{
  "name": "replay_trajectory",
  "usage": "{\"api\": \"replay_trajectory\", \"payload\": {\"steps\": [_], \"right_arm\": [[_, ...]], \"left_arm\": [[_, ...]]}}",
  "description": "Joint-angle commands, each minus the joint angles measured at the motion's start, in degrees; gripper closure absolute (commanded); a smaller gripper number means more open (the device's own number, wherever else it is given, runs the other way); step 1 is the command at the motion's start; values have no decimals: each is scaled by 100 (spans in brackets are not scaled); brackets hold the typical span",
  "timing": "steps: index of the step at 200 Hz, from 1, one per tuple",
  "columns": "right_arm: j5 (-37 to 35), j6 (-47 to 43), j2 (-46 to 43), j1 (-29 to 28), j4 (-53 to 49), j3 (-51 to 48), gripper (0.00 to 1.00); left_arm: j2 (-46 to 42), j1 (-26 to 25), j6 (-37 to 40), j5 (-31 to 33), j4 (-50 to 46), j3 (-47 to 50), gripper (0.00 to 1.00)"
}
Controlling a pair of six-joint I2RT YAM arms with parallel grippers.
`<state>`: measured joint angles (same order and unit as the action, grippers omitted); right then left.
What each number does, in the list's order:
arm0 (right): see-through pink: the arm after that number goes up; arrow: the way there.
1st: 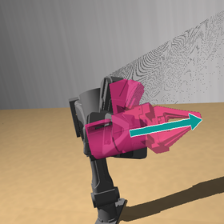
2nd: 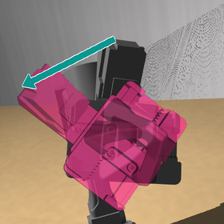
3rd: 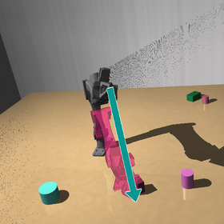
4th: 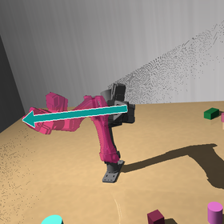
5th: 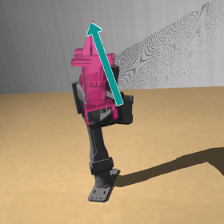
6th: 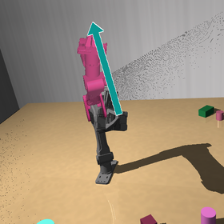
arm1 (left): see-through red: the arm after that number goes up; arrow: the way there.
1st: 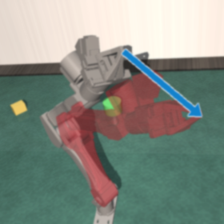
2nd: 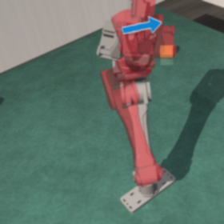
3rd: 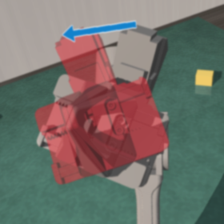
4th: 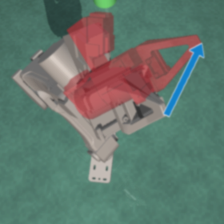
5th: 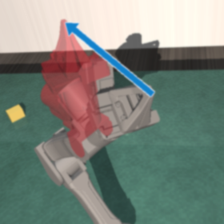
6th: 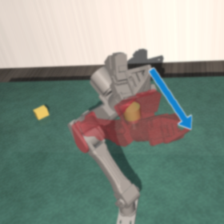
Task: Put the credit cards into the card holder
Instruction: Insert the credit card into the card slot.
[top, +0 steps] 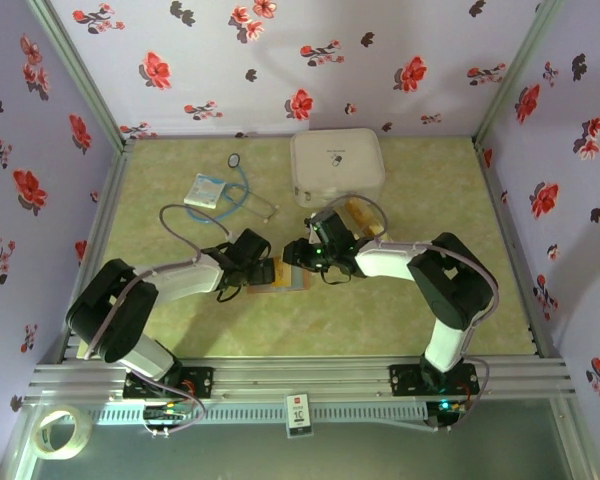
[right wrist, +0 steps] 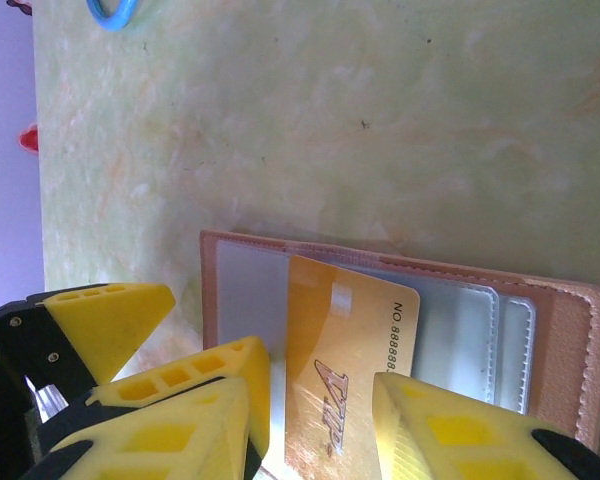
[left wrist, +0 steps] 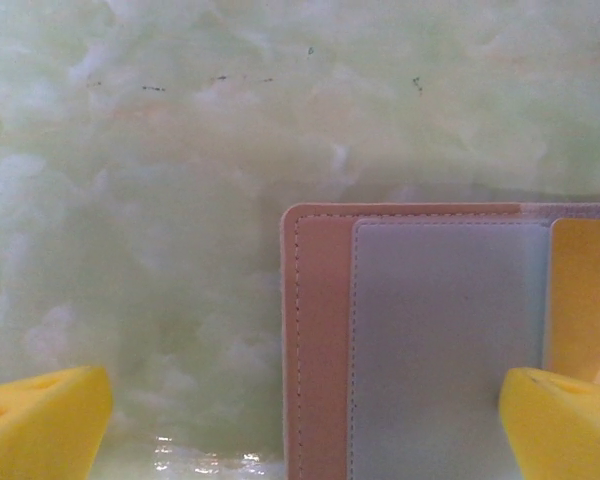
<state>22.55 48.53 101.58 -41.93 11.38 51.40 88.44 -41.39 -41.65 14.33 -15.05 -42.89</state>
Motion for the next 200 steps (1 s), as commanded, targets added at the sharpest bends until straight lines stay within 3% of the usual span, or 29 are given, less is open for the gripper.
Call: {"api": "replay_trajectory", "payload": {"steps": [1,44,200], "right_arm": [[50,67,87,19,86,-103,63],[58,77,125,15,77,-112,63],[166,139,384,10,97,-115,62]], "left_arm": [[-98,-70,-102,-8,74,70,0],[-407,-98,-108,7,185,87,0],[113,-243,-265,3,573,377,0]]}}
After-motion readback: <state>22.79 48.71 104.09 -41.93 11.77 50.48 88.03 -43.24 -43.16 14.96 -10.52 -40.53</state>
